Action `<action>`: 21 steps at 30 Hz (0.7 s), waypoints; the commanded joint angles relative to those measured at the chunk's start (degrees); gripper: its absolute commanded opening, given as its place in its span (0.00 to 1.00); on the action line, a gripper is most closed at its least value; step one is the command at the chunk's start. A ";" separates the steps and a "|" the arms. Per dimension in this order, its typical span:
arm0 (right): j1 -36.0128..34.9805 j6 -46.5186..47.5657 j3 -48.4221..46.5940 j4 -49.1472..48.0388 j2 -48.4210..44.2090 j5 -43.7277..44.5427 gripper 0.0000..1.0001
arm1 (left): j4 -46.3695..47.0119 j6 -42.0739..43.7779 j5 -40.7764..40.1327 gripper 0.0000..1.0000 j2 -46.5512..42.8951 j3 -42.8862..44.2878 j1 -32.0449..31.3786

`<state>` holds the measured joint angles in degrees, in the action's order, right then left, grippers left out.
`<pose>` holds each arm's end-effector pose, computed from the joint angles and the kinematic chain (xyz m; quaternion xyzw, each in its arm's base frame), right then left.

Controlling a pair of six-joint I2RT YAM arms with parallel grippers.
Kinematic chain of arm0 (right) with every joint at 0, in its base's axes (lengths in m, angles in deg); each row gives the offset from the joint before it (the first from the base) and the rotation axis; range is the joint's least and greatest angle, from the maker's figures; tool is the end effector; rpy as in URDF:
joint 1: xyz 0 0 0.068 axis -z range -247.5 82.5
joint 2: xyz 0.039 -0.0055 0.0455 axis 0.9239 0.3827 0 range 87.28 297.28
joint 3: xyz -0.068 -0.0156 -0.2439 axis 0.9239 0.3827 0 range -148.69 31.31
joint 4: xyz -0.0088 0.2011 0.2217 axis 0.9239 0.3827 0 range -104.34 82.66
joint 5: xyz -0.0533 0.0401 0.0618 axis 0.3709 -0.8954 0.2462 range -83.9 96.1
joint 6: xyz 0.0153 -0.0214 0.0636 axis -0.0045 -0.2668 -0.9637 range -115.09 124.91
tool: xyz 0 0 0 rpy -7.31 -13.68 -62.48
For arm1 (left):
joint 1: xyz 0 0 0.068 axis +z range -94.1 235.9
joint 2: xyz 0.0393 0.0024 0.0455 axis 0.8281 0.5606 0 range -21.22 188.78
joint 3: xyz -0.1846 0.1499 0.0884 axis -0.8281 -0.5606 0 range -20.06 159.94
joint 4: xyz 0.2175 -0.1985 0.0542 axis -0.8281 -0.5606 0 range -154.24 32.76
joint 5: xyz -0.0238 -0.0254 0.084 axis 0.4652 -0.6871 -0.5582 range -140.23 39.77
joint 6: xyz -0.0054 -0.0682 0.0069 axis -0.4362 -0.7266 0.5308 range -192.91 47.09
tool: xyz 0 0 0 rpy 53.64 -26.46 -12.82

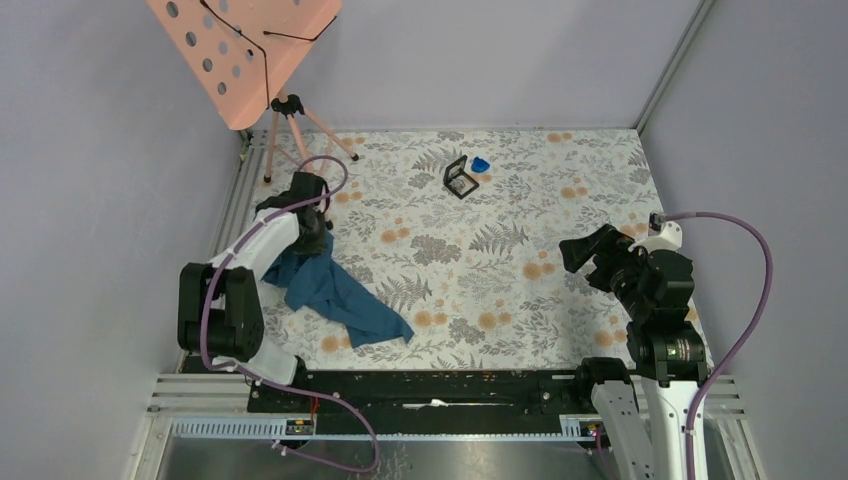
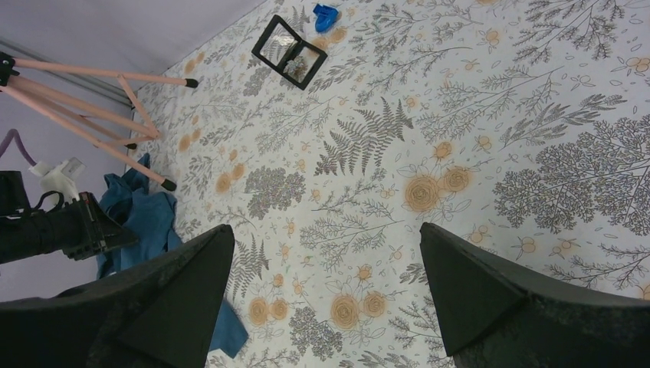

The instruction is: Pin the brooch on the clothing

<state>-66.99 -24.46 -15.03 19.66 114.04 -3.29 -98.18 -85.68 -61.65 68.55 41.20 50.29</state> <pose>0.1755 0.0076 0.3434 0.1546 0.7739 0.2148 0.5754 0.3428 -0.0227 0.1540 -0.0788 0.9761 0.0683 0.1908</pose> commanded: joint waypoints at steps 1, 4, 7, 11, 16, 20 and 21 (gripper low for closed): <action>0.23 1.54 -2.57 -0.19 1.38 -2.06 0.98 | 2.45 2.80 1.74 0.03 -9.87 -0.45 -9.94; 0.19 2.92 -3.25 1.10 2.76 -3.59 0.98 | 0.89 3.19 -3.20 0.00 -16.97 0.84 -20.98; 0.19 5.06 -3.05 1.60 3.19 -7.06 0.99 | -0.68 1.38 -1.48 0.00 -23.10 3.56 -29.80; 0.19 6.08 -2.59 3.24 1.90 -7.88 1.00 | -0.80 -0.84 5.94 0.00 -28.23 8.59 -38.71; 0.25 5.10 -1.69 4.48 -0.12 -10.26 1.00 | -0.77 -4.43 11.14 0.00 -24.77 15.80 -47.78; 0.23 3.90 0.04 4.57 -1.64 -13.97 1.00 | 2.05 -6.80 14.54 0.00 -19.49 20.51 -54.20; 0.22 3.85 0.35 4.84 -2.13 -14.22 1.00 | 3.58 -7.39 16.00 0.00 -18.45 21.23 -55.54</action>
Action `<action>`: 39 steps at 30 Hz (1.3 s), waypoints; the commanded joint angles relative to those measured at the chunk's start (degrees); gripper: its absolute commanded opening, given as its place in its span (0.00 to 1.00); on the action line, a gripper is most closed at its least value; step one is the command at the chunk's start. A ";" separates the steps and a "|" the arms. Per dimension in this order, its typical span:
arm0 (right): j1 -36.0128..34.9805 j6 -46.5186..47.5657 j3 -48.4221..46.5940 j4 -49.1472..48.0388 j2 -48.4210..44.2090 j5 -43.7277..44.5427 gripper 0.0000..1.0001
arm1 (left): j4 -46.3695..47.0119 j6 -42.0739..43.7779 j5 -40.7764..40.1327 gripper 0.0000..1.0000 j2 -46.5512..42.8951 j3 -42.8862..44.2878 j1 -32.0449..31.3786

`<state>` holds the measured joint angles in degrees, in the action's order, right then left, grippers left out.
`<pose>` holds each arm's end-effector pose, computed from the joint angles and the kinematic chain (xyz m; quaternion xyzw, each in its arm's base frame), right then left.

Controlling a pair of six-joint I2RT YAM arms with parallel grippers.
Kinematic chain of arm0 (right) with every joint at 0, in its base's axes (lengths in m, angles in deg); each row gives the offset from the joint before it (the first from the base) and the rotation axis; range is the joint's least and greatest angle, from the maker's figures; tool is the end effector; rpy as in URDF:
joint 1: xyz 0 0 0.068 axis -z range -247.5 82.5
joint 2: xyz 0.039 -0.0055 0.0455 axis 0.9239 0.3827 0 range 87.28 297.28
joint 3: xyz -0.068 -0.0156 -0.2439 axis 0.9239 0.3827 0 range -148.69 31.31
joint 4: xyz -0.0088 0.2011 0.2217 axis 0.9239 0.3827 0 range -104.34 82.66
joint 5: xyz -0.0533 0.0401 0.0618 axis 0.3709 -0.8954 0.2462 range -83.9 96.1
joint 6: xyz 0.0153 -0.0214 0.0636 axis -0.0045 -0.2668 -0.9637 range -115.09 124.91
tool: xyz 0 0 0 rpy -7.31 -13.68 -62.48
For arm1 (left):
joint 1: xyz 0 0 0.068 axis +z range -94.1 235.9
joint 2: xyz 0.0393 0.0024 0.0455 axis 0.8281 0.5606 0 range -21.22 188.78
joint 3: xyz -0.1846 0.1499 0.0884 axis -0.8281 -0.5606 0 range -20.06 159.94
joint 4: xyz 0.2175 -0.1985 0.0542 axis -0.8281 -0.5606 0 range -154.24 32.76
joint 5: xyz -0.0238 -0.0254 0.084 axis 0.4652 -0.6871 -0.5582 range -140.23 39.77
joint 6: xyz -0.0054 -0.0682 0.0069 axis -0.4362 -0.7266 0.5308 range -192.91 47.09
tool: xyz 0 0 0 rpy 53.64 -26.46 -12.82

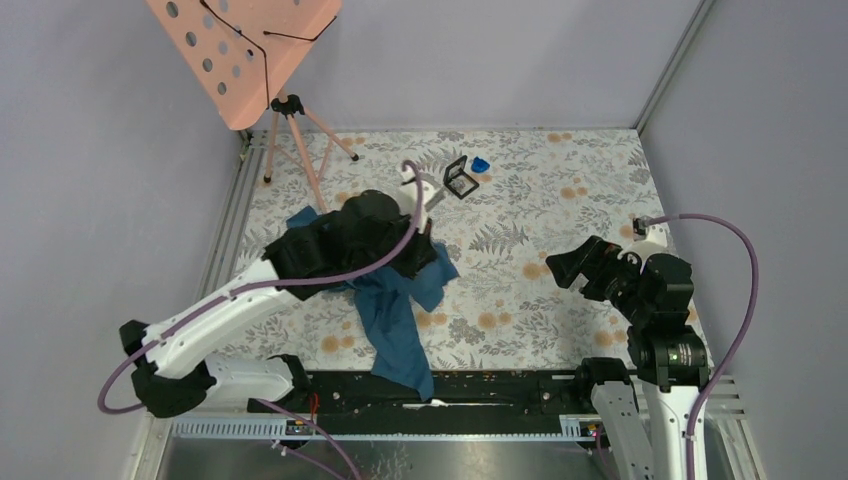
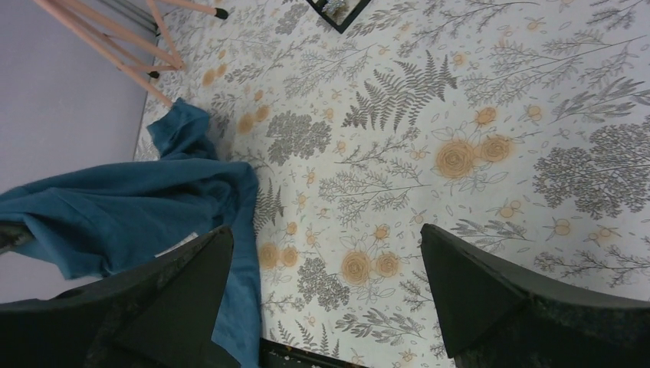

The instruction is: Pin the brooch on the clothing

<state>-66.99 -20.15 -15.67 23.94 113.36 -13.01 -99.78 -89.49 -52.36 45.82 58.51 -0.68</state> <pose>0.1667 0.0168 0.3408 0.0800 0.7967 0.2548 0.5422 0.1687 -0.2520 0.3874 0.2891 0.8209 -0.2803 0.4049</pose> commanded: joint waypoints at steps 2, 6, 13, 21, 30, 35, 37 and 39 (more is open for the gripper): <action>0.27 -0.14 1.24 1.42 -2.36 -4.25 1.00 | 8.03 -4.36 9.23 0.00 5.97 5.58 -7.70; 0.19 0.79 1.75 2.49 -3.22 -4.32 1.00 | 7.36 -4.00 11.31 0.00 9.45 12.51 -11.86; 0.27 -2.58 7.32 -0.51 -3.49 -7.95 1.00 | -2.49 0.21 -9.74 0.00 -1.05 13.77 -10.98; 0.23 -7.81 14.38 -10.43 -1.74 -16.05 0.90 | -16.12 -8.77 -22.55 0.00 -20.45 -2.34 6.00; -6.30 -11.92 20.93 -21.25 0.22 -17.42 0.81 | -23.20 -12.59 -31.62 0.00 -22.71 -6.72 6.71; -22.98 -14.25 23.12 -28.63 5.57 -6.73 0.82 | -22.81 -13.01 -32.78 0.00 -21.22 -6.17 6.70; -30.08 -14.63 23.21 -31.84 9.34 -2.54 0.83 | -22.67 -13.04 -32.85 0.00 -20.93 -5.89 6.75; -36.20 -14.69 22.81 -34.63 13.62 0.95 0.82 | -22.60 -13.04 -33.12 0.00 -20.61 -5.54 6.74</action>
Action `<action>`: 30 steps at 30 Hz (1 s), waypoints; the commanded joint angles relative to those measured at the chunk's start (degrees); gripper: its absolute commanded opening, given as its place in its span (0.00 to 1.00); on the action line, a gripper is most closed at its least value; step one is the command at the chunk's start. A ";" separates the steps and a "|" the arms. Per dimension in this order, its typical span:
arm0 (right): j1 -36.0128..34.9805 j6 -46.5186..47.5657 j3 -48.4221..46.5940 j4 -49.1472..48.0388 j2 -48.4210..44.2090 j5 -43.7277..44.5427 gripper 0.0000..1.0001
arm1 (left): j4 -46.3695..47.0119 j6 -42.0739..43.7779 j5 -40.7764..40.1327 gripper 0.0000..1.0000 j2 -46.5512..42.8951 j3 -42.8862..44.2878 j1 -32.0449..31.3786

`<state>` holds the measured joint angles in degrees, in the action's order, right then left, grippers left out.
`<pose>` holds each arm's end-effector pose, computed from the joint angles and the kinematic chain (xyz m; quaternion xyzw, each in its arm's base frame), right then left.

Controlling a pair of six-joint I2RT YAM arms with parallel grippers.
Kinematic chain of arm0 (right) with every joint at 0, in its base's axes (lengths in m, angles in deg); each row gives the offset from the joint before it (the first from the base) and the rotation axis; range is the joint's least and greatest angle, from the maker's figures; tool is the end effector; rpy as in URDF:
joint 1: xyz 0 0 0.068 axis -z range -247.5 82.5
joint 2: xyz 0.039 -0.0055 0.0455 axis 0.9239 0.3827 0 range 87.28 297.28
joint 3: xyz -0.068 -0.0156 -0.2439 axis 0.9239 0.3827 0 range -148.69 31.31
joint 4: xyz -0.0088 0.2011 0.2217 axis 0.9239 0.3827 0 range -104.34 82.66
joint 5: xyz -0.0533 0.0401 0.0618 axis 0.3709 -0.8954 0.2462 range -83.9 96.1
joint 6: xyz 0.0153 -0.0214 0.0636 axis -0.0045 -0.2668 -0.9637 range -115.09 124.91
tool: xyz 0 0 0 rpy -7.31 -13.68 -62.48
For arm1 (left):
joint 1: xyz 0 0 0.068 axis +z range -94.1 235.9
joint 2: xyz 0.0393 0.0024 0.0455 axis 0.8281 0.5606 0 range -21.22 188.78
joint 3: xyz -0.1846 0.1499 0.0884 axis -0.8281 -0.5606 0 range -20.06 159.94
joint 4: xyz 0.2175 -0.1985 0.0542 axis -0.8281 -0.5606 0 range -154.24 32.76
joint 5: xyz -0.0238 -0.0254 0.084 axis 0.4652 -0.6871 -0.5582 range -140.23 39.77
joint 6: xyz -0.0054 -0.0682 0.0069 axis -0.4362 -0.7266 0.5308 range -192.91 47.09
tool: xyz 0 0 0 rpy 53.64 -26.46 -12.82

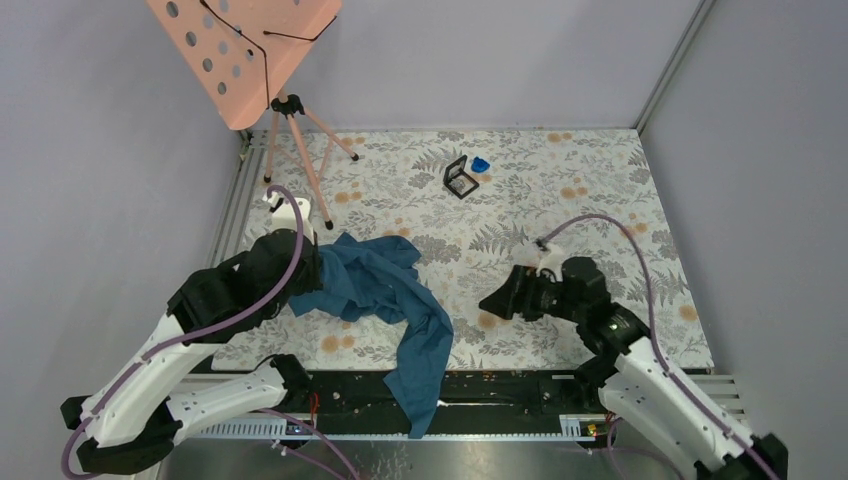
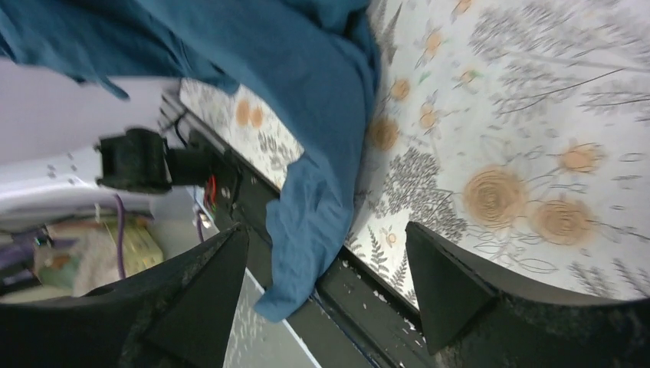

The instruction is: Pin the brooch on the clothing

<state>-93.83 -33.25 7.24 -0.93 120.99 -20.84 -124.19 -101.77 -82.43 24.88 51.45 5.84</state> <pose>0.1876 0.1211 0.2120 -0.0442 0.8201 0.4505 0.3501 0.1338 -0.1138 0.3857 0.0494 0.8821 -0.0553 0.4652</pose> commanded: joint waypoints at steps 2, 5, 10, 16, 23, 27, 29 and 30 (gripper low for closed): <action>-14.64 -1.66 -0.70 -11.90 10.71 11.95 0.79 | 1.74 -0.81 -3.48 0.00 0.45 1.91 0.23; -21.09 -2.28 -0.82 -16.86 17.12 14.63 0.77 | 1.75 -0.61 -4.27 0.00 0.55 2.51 0.25; -29.37 -2.99 -0.98 -24.10 26.97 19.30 0.77 | 2.06 0.48 -4.88 0.00 1.06 3.39 0.29; -30.78 0.68 -5.23 -29.31 40.66 21.98 0.59 | 2.27 1.65 -5.41 0.00 1.92 5.17 0.32; -30.73 5.13 -13.32 -14.98 31.61 31.40 0.03 | 1.41 3.23 -4.56 0.00 1.90 10.22 0.69; -30.74 13.29 -22.81 3.51 15.60 41.95 0.00 | 4.53 7.95 -5.14 0.00 0.61 17.40 0.67; -30.72 18.03 -28.53 8.96 9.30 45.98 0.00 | 7.46 10.83 -5.10 0.00 0.14 21.10 0.69; -30.72 20.52 -31.40 11.25 6.93 47.48 0.00 | 8.89 12.10 -4.94 0.00 0.24 23.49 0.68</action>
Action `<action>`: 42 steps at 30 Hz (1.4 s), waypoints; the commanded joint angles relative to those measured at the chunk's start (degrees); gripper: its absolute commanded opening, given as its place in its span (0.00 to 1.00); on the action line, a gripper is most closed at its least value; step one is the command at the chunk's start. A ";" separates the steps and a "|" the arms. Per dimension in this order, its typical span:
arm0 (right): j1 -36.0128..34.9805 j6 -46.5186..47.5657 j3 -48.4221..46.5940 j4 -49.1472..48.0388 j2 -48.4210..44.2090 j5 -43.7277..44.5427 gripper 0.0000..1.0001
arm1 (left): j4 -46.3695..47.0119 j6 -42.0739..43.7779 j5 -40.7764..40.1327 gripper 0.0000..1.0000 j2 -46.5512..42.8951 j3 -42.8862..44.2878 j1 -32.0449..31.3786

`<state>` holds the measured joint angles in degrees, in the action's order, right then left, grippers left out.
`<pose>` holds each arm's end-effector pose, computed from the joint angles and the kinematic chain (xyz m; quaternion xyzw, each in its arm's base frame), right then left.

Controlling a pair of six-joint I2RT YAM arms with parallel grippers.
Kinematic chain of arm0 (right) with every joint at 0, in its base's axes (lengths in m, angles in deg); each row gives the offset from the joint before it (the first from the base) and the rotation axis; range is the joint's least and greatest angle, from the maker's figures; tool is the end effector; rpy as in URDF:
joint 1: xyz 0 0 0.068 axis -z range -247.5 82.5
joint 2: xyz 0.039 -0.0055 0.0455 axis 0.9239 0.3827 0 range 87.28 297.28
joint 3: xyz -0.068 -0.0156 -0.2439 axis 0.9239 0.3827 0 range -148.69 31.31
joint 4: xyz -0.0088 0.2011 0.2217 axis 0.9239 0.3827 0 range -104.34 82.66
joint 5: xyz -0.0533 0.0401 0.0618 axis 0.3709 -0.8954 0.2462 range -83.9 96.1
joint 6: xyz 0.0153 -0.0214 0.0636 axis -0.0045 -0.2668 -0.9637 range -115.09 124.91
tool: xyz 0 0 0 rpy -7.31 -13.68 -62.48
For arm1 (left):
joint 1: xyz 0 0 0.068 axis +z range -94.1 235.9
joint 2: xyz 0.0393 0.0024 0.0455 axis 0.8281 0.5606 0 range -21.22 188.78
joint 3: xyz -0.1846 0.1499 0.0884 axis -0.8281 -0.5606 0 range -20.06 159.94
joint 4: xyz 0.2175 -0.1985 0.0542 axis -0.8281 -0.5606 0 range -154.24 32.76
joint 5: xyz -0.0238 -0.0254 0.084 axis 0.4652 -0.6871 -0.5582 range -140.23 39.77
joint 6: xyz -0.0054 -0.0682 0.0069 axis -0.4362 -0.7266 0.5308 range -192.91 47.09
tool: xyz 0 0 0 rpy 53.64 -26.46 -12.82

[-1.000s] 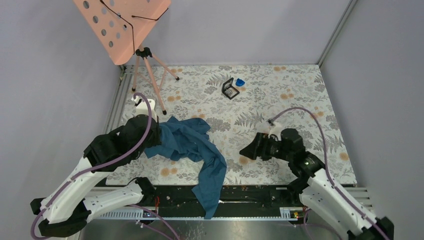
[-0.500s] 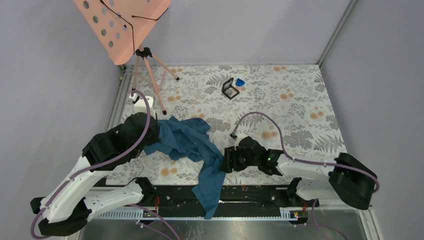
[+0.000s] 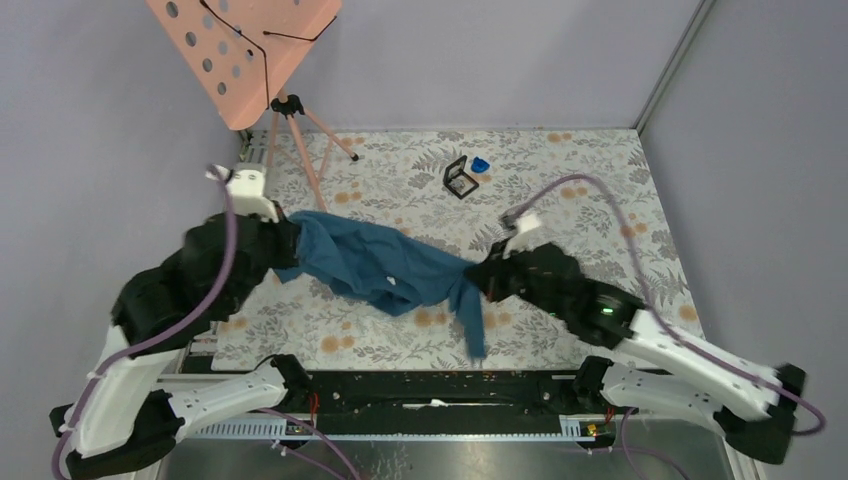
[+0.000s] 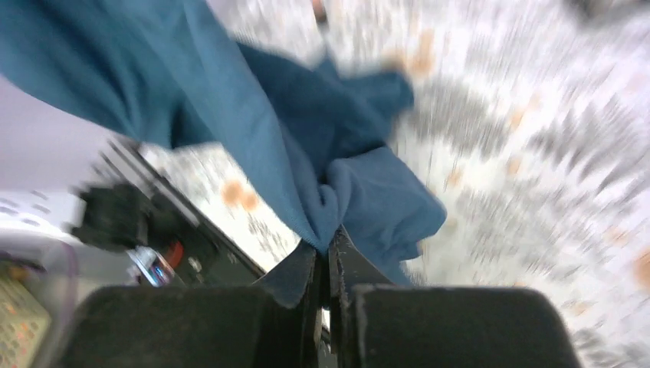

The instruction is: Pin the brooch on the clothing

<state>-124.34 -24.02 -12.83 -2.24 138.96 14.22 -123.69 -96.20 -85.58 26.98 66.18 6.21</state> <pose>0.1601 0.2309 0.2837 -0.1571 0.8011 0.3487 0.4605 0.1214 -0.0935 0.4617 0.0356 0.8323 -0.0803 0.5473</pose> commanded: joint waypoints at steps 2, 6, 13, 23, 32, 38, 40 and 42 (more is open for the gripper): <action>-0.20 16.33 -17.58 15.47 -14.01 15.20 0.00 | 11.20 9.09 -1.31 0.00 -1.36 13.68 0.35; -0.20 21.81 -31.37 20.49 -14.33 18.27 0.00 | 16.46 13.07 2.20 0.00 0.74 23.00 0.30; -0.15 23.18 -44.54 22.55 -14.96 7.47 0.00 | 17.76 13.74 10.30 0.00 3.88 31.65 0.22; -0.20 23.56 -26.31 16.85 -20.09 33.12 0.00 | 22.76 3.34 2.65 0.00 0.37 2.29 0.36; -0.13 -5.93 1.10 22.58 -22.78 38.54 0.16 | 24.38 -10.24 4.65 0.00 9.35 -25.42 10.93; -0.12 -15.51 7.14 33.05 -25.04 36.48 0.70 | 29.01 -14.55 9.60 0.65 7.63 -36.28 10.93; -0.12 -15.89 7.50 34.68 -25.65 35.34 0.79 | 29.52 -15.44 10.79 0.77 6.52 -37.65 10.86; -0.11 -14.96 8.81 33.84 -26.30 31.81 0.82 | 31.98 -15.89 12.75 0.81 4.84 -39.66 10.67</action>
<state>-124.49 -34.12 -5.13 29.63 113.76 49.08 -99.41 -108.59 -76.40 36.10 28.30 16.85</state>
